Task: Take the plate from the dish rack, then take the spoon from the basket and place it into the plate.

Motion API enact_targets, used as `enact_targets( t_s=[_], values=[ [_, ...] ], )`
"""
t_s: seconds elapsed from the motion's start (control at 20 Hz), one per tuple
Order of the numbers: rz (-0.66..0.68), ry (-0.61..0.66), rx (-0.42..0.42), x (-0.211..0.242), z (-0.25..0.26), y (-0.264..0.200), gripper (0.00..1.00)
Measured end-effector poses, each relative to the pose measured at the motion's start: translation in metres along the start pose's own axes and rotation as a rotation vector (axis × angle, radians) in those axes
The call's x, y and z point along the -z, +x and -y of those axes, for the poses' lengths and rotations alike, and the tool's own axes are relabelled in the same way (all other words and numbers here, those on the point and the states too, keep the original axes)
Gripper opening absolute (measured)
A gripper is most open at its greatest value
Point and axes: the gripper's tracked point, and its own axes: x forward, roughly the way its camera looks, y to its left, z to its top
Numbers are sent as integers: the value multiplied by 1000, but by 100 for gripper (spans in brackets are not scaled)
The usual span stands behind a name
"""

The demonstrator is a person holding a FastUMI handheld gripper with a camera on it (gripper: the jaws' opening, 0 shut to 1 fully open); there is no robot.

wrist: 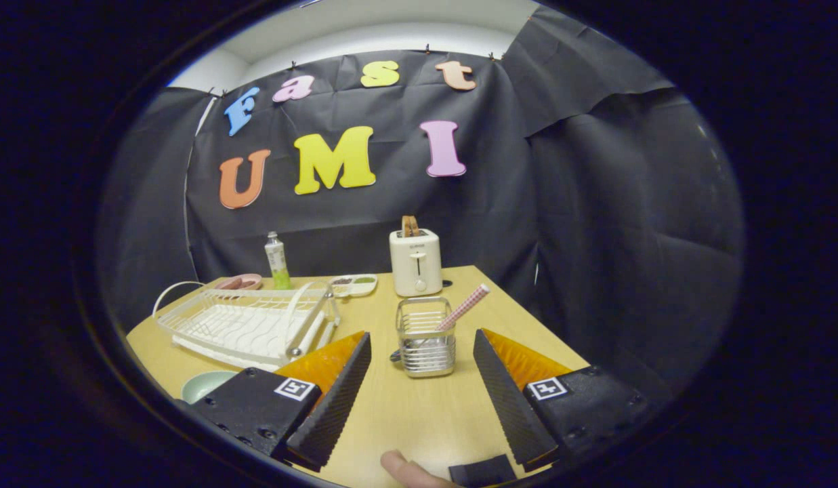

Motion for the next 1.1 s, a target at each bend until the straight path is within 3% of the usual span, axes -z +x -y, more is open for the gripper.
enact_targets(
  t_s=[0.3, 0.5, 0.6, 0.7, 0.8, 0.95, 1.1],
  values=[
    [-72, 87, -61, -2, 17, 63, 99],
    [-103, 153, -99, -7, 17, 98, 93],
    [-121, 172, -133, -4, 8, 109, 83],
    [-113, 155, -76, -3, 16, 121, 67],
    [-89, 166, -97, -9, 12, 121, 37],
    [-78, 165, -126, -11, 9, 121, 26],
    [-85, 229, -154, -12, 9, 123, 25]
  ],
)
